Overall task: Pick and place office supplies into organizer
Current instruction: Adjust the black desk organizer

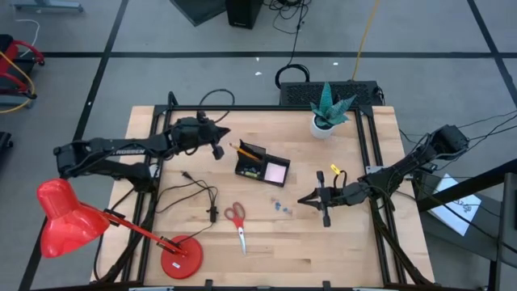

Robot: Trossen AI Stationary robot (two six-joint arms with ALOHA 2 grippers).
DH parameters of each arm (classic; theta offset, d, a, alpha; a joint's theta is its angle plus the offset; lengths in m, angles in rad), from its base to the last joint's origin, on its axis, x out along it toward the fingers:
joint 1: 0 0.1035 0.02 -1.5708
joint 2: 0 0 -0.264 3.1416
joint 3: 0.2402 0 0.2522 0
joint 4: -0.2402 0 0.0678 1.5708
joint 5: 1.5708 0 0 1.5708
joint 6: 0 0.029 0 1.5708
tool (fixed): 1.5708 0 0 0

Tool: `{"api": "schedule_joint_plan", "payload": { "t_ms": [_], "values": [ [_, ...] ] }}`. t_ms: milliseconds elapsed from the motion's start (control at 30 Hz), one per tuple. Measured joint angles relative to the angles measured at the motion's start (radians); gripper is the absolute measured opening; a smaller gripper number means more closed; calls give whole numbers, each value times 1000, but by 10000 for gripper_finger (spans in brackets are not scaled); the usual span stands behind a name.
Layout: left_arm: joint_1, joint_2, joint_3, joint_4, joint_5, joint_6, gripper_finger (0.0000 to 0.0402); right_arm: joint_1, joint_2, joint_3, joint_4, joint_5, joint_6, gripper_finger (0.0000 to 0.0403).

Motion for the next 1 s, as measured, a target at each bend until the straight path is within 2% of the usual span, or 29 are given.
{"api": "schedule_joint_plan", "payload": {
  "t_ms": [167,433,567,800,1000],
  "values": [
    [19,50,-31,14,16,-127,7,-8,0,0,-6,0,25,4],
    [-27,189,-46,43,21,-187,5,-8,0,0,-17,2,29,4],
    [-56,247,-45,58,21,-217,16,-8,0,0,-18,2,33,4],
    [-127,341,-45,49,45,-303,8,-8,0,0,-22,2,31,4],
    [-207,379,-45,51,41,-363,15,-7,0,0,-25,2,30,4]
  ]
}}
